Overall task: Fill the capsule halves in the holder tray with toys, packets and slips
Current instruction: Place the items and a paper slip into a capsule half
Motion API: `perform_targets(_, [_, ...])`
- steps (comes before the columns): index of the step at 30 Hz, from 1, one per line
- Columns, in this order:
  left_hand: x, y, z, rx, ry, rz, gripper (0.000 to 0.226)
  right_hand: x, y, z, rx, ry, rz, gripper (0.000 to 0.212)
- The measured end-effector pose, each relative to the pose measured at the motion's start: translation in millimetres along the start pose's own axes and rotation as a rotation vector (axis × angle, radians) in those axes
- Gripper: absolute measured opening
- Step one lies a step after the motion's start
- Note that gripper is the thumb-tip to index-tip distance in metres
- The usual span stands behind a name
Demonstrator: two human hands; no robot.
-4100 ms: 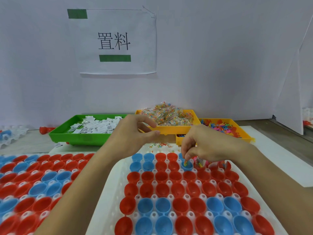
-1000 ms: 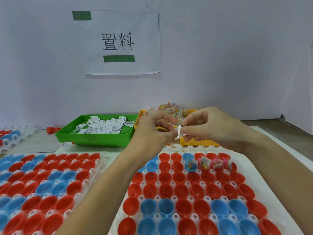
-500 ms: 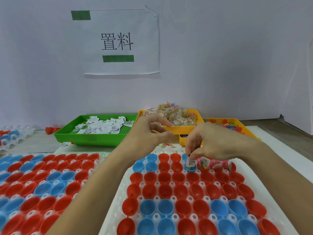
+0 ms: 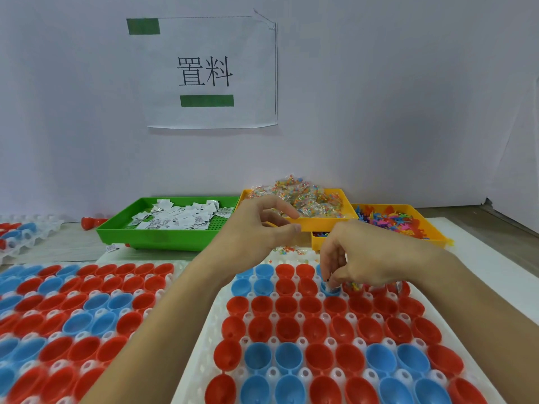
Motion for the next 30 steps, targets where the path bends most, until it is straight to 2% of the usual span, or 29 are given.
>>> perform_targets(9, [-2,-2,-2,-0.034,0.009,0.002,0.01,0,-1,3,-0.022,0.001,-0.004,0.013])
perform_targets(12, [-3,-3,-3,-0.031,0.007,0.003,0.01,4,-10,11,-0.059,0.003,0.058,0.013])
perform_targets(14, [-3,-5,-3,-0.024,0.007,0.009,0.01,6,-20,25,-0.113,0.011,0.154,0.004])
perform_targets(16, [-3,-7,-4,-0.015,0.013,0.022,0.008,6,-27,51,-0.135,0.079,0.327,0.009])
perform_targets(18, [-4,-9,-5,-0.001,0.023,0.037,0.008,7,-29,86,-0.085,0.238,0.521,0.015])
perform_targets(21, [-5,-11,-4,0.005,0.03,0.054,0.011,11,-19,135,-0.076,0.465,0.63,0.023])
perform_targets(25, [-6,-12,-5,0.012,0.041,0.061,0.017,3,-7,158,-0.117,0.558,0.649,0.022])
perform_targets(30, [-7,-12,-5,0.001,0.046,0.067,0.016,-32,-4,158,-0.023,0.536,0.507,0.019])
Point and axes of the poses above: each hand's wrist, its own x-axis away from the middle knuckle, its own y-axis out of the palm, z = x × y, the point moved 2 cm from there along -x, towards the middle knuckle, and after that the axes turned 6 degrees about x, right-handed, at the moved point
